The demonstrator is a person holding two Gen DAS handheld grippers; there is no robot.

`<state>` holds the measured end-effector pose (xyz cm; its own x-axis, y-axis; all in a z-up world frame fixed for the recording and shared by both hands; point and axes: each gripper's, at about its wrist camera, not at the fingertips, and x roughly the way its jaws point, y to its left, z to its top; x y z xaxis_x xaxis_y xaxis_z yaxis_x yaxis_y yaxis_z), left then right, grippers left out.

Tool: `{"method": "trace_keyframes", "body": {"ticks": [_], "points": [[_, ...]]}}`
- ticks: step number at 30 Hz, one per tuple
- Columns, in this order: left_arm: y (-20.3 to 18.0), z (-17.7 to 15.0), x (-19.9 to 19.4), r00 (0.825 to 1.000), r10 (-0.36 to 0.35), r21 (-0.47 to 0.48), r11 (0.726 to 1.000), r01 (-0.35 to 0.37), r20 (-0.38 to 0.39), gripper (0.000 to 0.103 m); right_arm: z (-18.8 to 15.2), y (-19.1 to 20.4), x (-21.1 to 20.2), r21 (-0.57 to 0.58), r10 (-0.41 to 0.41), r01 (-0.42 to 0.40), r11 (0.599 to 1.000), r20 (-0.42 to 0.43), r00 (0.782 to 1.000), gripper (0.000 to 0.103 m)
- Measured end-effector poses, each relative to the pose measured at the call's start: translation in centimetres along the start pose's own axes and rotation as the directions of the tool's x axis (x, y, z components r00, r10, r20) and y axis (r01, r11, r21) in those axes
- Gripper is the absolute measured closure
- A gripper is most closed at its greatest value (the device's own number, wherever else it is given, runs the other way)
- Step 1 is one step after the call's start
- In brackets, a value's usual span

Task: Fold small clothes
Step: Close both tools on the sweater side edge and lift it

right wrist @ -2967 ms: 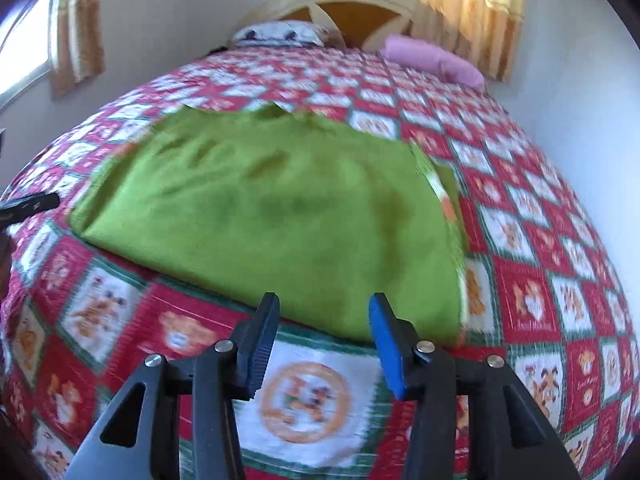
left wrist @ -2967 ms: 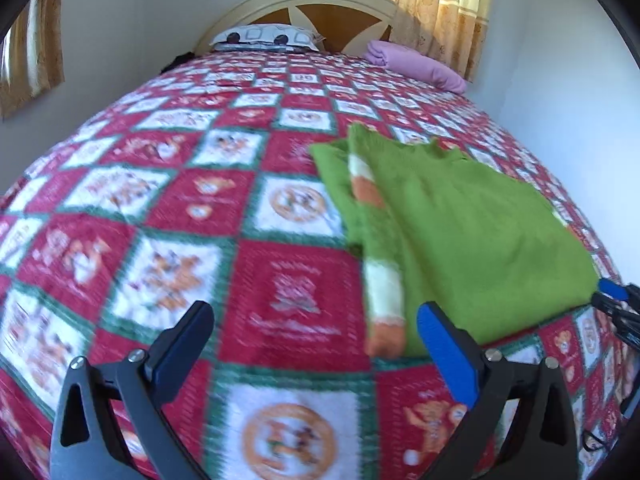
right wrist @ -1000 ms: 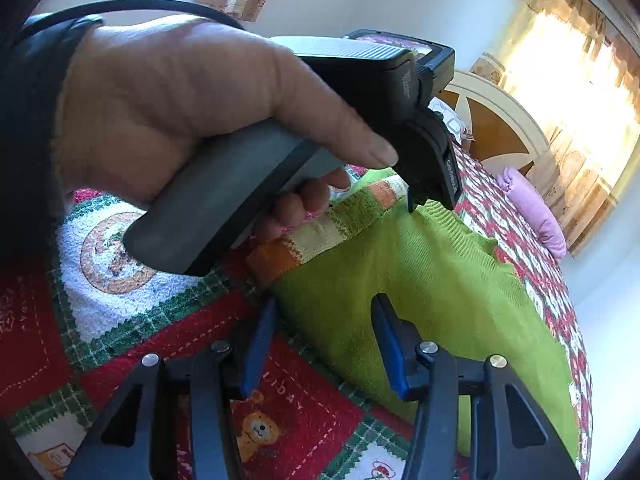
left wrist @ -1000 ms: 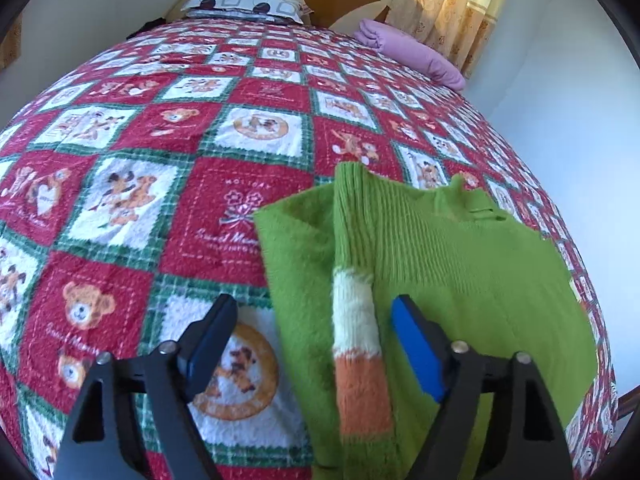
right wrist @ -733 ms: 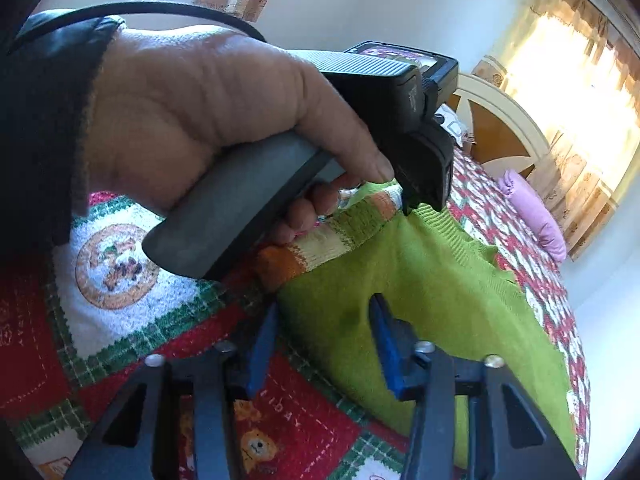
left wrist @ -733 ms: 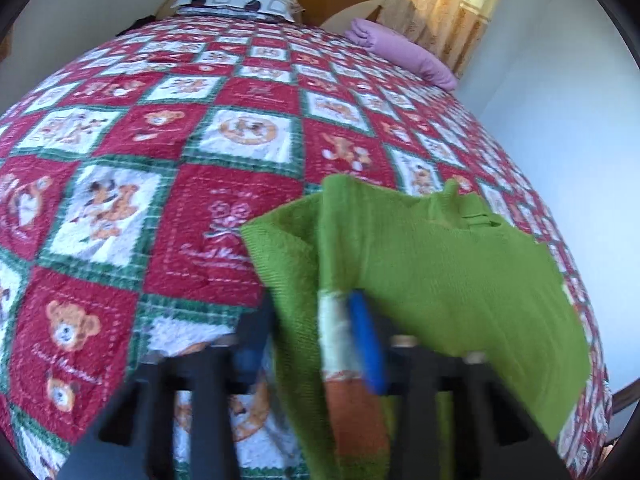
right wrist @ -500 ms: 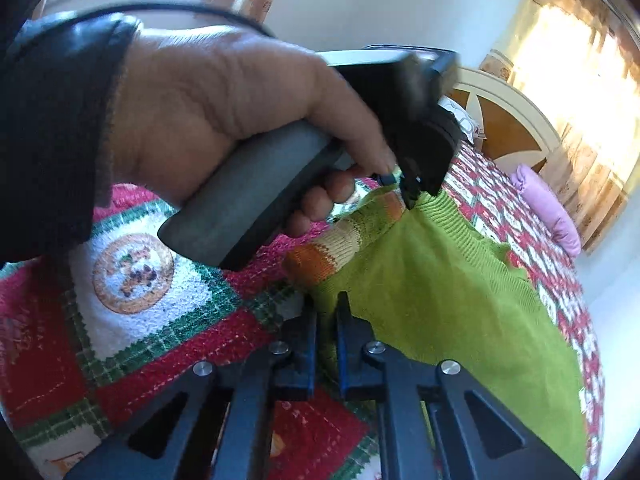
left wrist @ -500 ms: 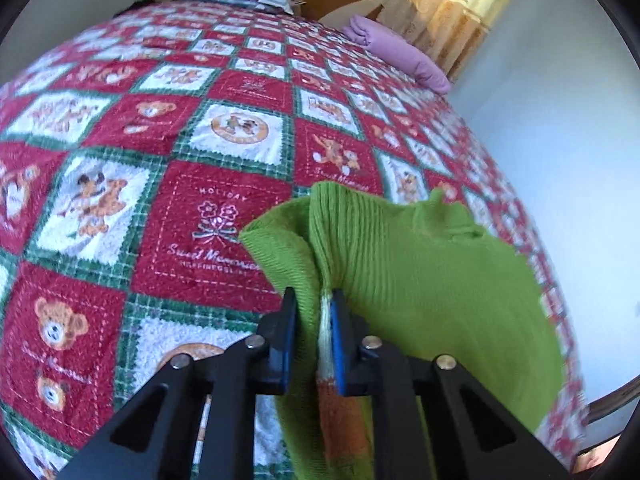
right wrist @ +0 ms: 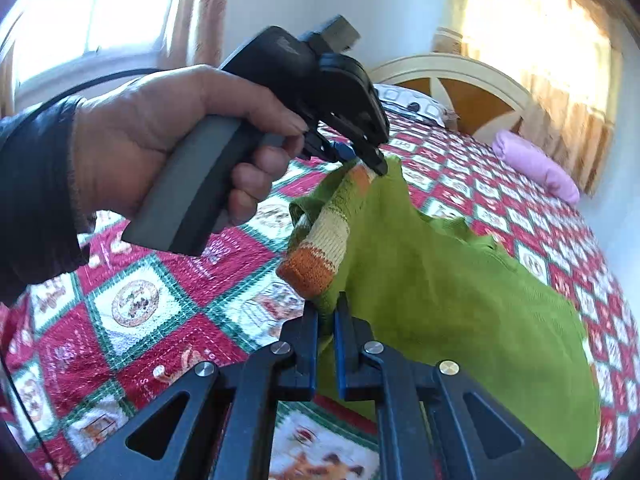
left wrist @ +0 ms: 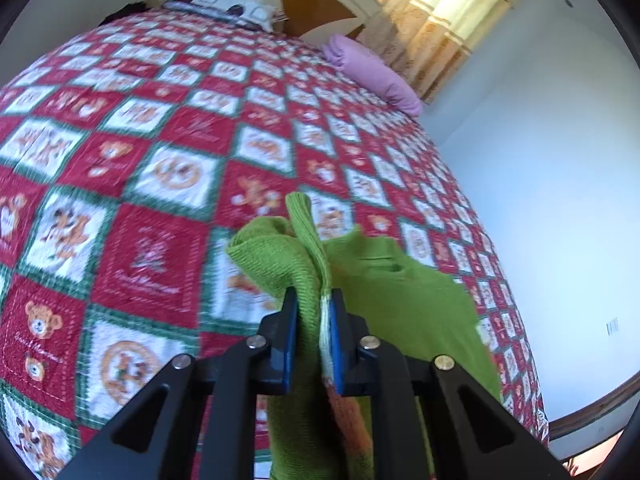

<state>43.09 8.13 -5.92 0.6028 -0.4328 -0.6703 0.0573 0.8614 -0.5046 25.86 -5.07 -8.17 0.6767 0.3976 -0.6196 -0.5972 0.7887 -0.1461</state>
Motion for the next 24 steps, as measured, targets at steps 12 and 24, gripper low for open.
{"method": "trace_keyframes", "body": {"ticks": [12, 24], "points": [[-8.9, 0.6, 0.7, 0.999, -0.054, 0.119, 0.991, 0.054, 0.000, 0.089, -1.0, -7.7, -4.3, 0.189, -0.007, -0.004, 0.982, 0.058, 0.998, 0.098], [-15.5, -0.3, 3.5, 0.993, -0.101, 0.199, 0.974, 0.111, -0.060, 0.089, -4.1, -13.6, -6.8, 0.329, -0.007, -0.009, 0.944, 0.047, 0.999, 0.098]]}}
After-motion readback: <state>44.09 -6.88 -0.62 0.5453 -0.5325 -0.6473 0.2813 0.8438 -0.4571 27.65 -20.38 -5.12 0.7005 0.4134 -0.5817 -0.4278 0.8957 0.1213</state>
